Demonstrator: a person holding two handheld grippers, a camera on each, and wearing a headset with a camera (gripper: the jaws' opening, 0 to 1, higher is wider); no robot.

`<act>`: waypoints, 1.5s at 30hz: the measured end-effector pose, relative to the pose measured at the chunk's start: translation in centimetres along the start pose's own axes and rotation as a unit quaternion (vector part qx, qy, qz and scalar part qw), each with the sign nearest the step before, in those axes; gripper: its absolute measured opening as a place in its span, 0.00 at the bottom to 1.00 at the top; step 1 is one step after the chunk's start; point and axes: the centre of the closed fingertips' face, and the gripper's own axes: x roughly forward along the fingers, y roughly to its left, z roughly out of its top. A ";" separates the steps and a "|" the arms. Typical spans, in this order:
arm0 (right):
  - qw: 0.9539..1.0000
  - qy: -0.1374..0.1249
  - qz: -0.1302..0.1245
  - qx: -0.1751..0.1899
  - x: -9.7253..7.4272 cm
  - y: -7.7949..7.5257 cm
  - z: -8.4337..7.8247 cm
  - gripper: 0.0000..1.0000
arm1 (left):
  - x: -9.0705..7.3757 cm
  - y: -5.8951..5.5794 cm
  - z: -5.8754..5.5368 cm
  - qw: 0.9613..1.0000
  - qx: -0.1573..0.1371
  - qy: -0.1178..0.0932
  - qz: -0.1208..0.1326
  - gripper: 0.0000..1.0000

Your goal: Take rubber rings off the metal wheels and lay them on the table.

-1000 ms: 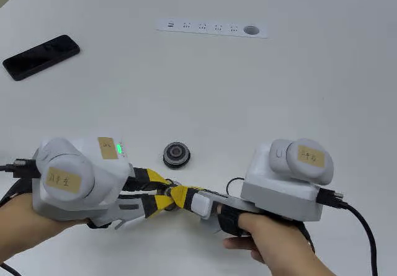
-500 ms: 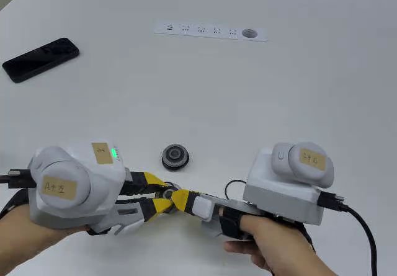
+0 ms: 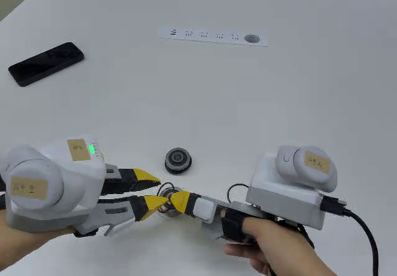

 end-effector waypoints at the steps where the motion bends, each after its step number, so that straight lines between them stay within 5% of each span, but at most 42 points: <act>1: 1.000 -0.003 0.001 0.003 -0.1 0.0 0.2 0.02 | -0.1 0.1 0.0 1.000 -0.002 0.000 0.003 0.16; 11: 0.999 -0.041 -0.002 0.028 -2.0 -0.6 2.4 0.02 | -1.3 0.8 -0.1 1.000 0.006 -0.002 0.024 0.20; 14: 0.998 -0.050 -0.014 0.029 -2.7 -1.5 2.8 0.02 | -1.7 0.7 0.7 0.999 -0.010 -0.023 0.030 0.20; 28: 0.990 -0.082 -0.103 0.041 -7.2 -8.1 3.1 0.02 | -2.7 0.5 1.1 0.998 -0.023 -0.024 0.048 0.21; 45: 0.985 -0.078 -0.151 0.013 -7.8 -9.9 2.8 0.07 | -3.1 0.1 1.1 0.998 -0.009 -0.019 0.051 0.20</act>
